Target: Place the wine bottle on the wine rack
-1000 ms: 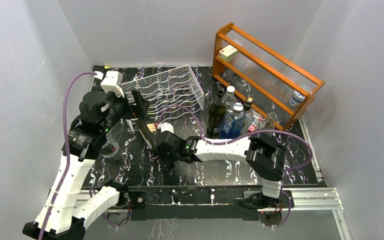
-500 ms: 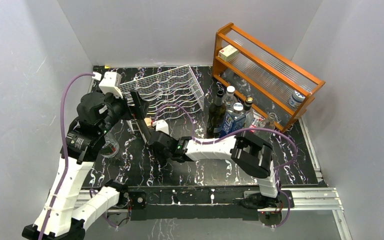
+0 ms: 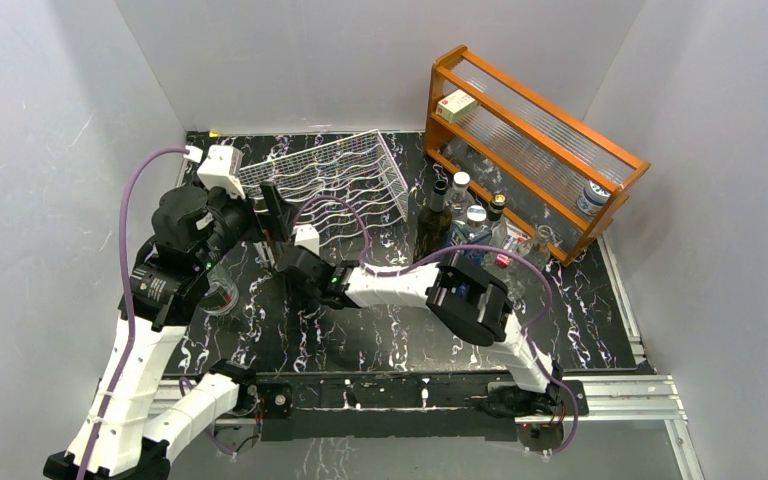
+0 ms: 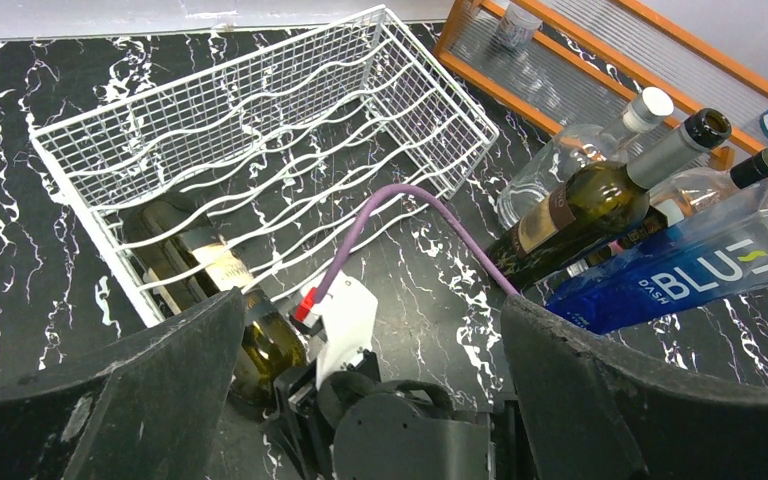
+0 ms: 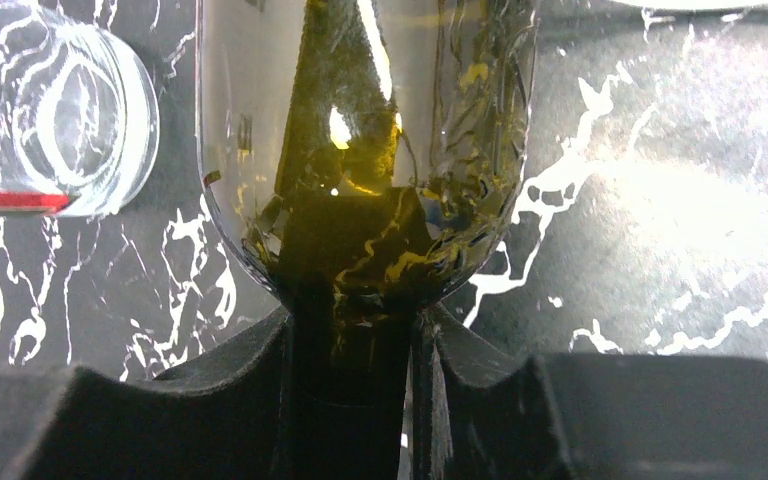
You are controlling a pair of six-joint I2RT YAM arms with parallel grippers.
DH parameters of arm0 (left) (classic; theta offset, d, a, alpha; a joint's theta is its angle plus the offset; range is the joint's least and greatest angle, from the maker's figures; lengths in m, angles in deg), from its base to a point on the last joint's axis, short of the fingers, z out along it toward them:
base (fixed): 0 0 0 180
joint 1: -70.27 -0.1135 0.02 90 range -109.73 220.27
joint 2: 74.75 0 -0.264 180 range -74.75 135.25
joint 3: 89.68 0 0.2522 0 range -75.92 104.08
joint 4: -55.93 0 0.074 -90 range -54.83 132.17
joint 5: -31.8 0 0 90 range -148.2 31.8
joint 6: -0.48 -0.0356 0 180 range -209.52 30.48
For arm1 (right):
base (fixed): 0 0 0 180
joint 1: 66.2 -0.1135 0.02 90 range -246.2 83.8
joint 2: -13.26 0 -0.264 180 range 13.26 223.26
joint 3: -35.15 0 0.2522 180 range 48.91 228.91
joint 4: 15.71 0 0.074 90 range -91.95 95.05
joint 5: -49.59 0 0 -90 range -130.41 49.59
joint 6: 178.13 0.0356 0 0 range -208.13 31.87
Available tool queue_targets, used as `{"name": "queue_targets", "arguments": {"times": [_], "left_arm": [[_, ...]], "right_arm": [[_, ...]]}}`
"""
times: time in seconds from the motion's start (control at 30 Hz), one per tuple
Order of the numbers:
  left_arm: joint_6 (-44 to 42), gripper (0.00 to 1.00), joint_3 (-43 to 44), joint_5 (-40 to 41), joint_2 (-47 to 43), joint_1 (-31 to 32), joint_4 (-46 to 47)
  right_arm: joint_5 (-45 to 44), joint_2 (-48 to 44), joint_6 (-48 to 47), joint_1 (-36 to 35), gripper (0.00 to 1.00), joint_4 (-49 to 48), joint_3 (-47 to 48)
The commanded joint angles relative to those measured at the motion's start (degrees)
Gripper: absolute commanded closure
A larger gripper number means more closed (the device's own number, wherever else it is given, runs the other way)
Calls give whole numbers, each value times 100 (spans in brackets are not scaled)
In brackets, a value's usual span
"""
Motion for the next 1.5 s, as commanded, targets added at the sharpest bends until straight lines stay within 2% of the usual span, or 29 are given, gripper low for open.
{"name": "queue_targets", "arguments": {"times": [0.0,0.1,0.37,0.5,0.77,0.93,1.07,1.23,1.37,1.47], "left_arm": [[-36,2,248,-112,-75,-1,-73],[-19,2,280,-152,-67,3,-100],[37,2,260,-184,-94,3,-96],[20,2,252,-180,-118,-2,-98],[1,2,237,-165,-178,-2,-100],[1,2,233,-165,-198,3,-113],[1,2,225,-183,-206,-2,-138],[1,2,225,-150,-191,2,-183],[-1,2,269,-122,-157,-2,-214],[-24,2,343,-113,-132,-6,-245]], "right_arm": [[-378,54,89,86,100,-794,805],[-550,178,245,138,100,-768,918],[-238,431,480,292,100,-941,1049],[-33,572,505,344,97,-958,1154],[173,828,471,391,89,-777,1451],[219,952,513,410,78,-698,1561],[189,1004,505,443,74,-713,1572],[374,1049,392,497,58,-830,1604],[433,961,404,498,33,-794,1521],[447,742,389,498,22,-943,1225]]}}
